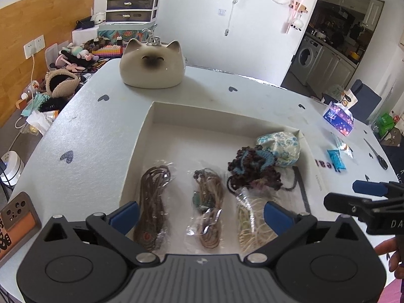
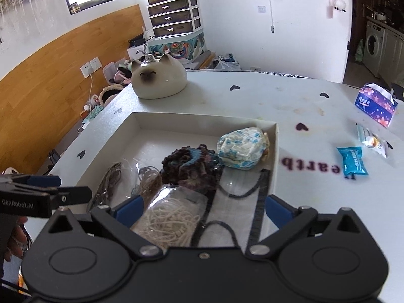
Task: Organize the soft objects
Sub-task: 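Withdraw both tools from the tray toward the blue packet, then grasp the blue packet with the left tool while the right tool approaches the wipes packet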
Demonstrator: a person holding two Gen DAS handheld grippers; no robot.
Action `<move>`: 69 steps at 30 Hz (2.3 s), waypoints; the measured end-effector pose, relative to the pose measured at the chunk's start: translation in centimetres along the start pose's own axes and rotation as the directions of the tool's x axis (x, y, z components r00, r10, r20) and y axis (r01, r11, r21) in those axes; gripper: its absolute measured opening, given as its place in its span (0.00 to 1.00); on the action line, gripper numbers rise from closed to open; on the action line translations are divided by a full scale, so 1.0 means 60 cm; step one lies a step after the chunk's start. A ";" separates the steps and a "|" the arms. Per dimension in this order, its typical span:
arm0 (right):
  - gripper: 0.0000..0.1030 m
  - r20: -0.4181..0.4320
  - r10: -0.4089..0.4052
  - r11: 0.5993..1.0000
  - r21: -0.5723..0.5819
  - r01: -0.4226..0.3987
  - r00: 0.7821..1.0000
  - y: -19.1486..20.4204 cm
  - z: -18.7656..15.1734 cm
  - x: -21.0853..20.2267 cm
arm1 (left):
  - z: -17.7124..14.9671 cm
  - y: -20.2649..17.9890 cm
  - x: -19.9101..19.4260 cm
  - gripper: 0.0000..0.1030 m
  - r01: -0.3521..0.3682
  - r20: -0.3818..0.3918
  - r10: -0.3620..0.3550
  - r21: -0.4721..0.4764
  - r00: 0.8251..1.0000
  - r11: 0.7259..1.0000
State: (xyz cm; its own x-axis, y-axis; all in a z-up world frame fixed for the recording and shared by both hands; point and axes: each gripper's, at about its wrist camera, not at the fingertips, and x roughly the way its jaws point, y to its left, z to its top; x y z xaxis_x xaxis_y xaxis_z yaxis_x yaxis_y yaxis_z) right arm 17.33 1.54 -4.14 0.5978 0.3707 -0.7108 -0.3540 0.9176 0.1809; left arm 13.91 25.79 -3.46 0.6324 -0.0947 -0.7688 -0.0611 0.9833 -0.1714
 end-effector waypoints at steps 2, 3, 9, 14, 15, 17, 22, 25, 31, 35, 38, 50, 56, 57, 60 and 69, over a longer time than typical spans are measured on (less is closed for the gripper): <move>1.00 0.000 0.007 1.000 -0.006 -0.007 1.000 -0.012 0.001 -0.005 | 0.001 -0.013 0.001 1.00 -0.005 0.000 0.005 -0.003 1.000 1.000; 1.00 0.000 0.010 1.000 -0.009 -0.010 1.000 -0.019 0.001 -0.007 | 0.001 -0.021 0.002 1.00 -0.008 -0.001 0.008 -0.006 1.000 1.000; 1.00 -0.002 0.009 1.000 0.001 -0.009 1.000 -0.076 0.002 -0.022 | 0.004 -0.076 0.014 1.00 -0.011 -0.010 0.011 -0.008 1.000 1.000; 1.00 0.002 0.007 1.000 0.008 -0.007 1.000 -0.132 0.003 -0.036 | 0.009 -0.133 0.026 1.00 -0.008 -0.010 0.008 -0.006 1.000 1.000; 1.00 0.003 0.006 1.000 0.010 -0.006 1.000 -0.144 0.003 -0.039 | 0.009 -0.145 0.028 1.00 -0.006 -0.010 0.006 -0.005 1.000 1.000; 1.00 0.007 0.002 1.000 0.013 -0.003 1.000 -0.168 0.003 -0.046 | 0.011 -0.168 0.034 1.00 -0.003 -0.009 0.003 -0.002 1.000 1.000; 1.00 0.021 -0.008 1.000 0.029 0.007 1.000 -0.230 0.004 -0.063 | 0.018 -0.229 0.053 1.00 0.009 -0.004 -0.009 0.005 1.000 1.000; 1.00 0.028 -0.021 0.999 0.041 0.020 0.999 -0.269 0.003 -0.074 | 0.023 -0.265 0.064 1.00 0.020 0.002 -0.020 0.012 1.000 1.000; 1.00 0.039 -0.051 0.997 0.065 0.049 0.998 -0.346 -0.003 -0.093 | 0.031 -0.343 0.091 1.00 0.052 0.005 -0.052 0.037 0.999 0.998; 1.00 0.042 -0.066 0.994 0.084 0.063 0.997 -0.390 -0.003 -0.099 | 0.039 -0.389 0.109 1.00 0.065 0.003 -0.065 0.052 0.998 0.997; 1.00 0.042 -0.074 0.993 0.097 0.070 0.996 -0.421 -0.003 -0.102 | 0.049 -0.420 0.124 1.00 0.072 0.007 -0.073 0.064 0.997 0.995; 1.00 0.030 -0.137 0.981 0.145 0.131 0.990 -0.526 0.008 -0.087 | 0.090 -0.533 0.203 1.00 0.101 0.038 -0.106 0.112 0.994 0.988; 1.00 0.032 -0.174 0.971 0.169 0.166 0.984 -0.566 0.017 -0.074 | 0.093 -0.575 0.254 1.00 0.110 0.031 -0.112 0.069 0.993 0.992; 1.00 0.029 -0.181 0.969 0.175 0.173 0.983 -0.572 0.019 -0.071 | 0.093 -0.581 0.263 1.00 0.103 0.028 -0.105 0.067 0.994 0.992; 1.00 0.019 -0.189 0.963 0.199 0.182 0.982 -0.588 0.024 -0.064 | 0.090 -0.596 0.292 0.97 0.095 0.008 -0.096 0.079 0.995 0.992; 1.00 -0.008 -0.202 0.938 0.288 0.196 0.979 -0.625 0.045 -0.036 | 0.092 -0.620 0.378 0.86 0.017 -0.083 -0.014 0.039 0.996 0.999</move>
State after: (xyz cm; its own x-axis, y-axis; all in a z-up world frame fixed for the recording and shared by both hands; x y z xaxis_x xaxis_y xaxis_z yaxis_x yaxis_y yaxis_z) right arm 31.26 -33.31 -7.57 0.6514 0.1766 -0.7379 -0.0080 0.9741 0.2260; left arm 34.82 -12.06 -11.12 0.5665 -0.1211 -0.8151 -0.0199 0.9868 -0.1605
